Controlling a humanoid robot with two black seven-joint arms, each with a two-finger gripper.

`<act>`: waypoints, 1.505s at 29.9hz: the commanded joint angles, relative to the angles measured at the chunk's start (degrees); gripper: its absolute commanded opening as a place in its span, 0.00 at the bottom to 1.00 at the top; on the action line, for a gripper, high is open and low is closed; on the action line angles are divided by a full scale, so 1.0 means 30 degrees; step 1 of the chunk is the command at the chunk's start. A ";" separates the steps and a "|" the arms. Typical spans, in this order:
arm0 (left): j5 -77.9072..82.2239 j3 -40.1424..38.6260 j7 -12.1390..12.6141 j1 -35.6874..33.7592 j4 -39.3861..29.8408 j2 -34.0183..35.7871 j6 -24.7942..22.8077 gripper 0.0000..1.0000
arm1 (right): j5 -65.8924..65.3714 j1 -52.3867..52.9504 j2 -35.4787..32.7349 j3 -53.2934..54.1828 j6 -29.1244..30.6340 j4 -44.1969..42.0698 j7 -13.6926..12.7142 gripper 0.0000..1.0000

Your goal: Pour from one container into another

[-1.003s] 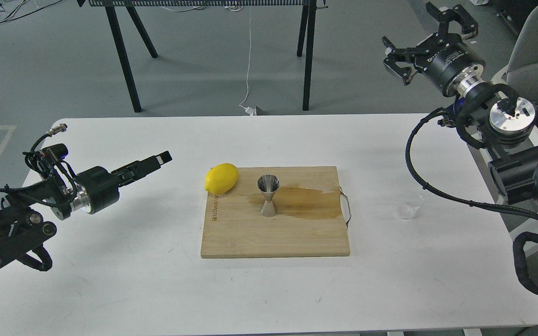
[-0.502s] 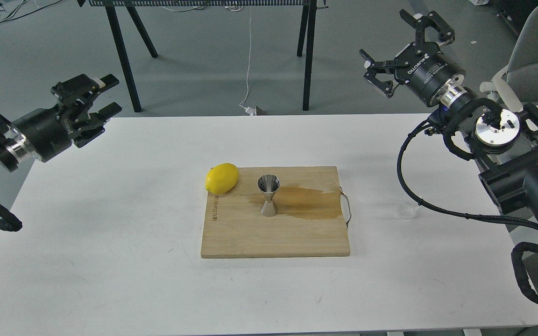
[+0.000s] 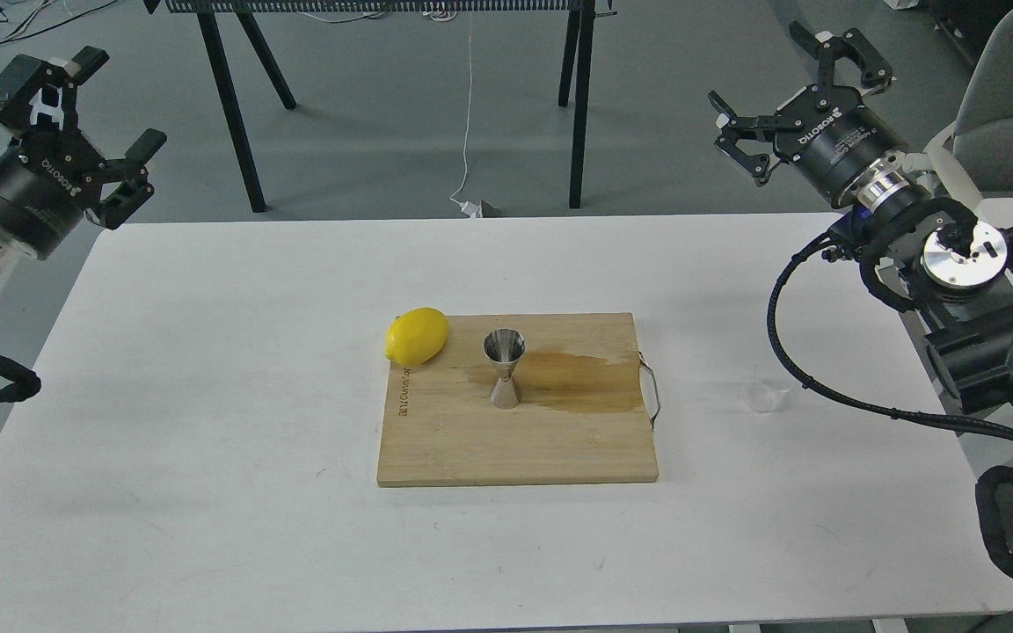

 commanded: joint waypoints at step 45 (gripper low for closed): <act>0.0300 0.0287 -0.0002 0.1547 0.1640 -0.3310 0.0002 0.99 | 0.8105 -1.4987 -0.0643 0.6719 -0.4703 0.8983 0.1054 0.95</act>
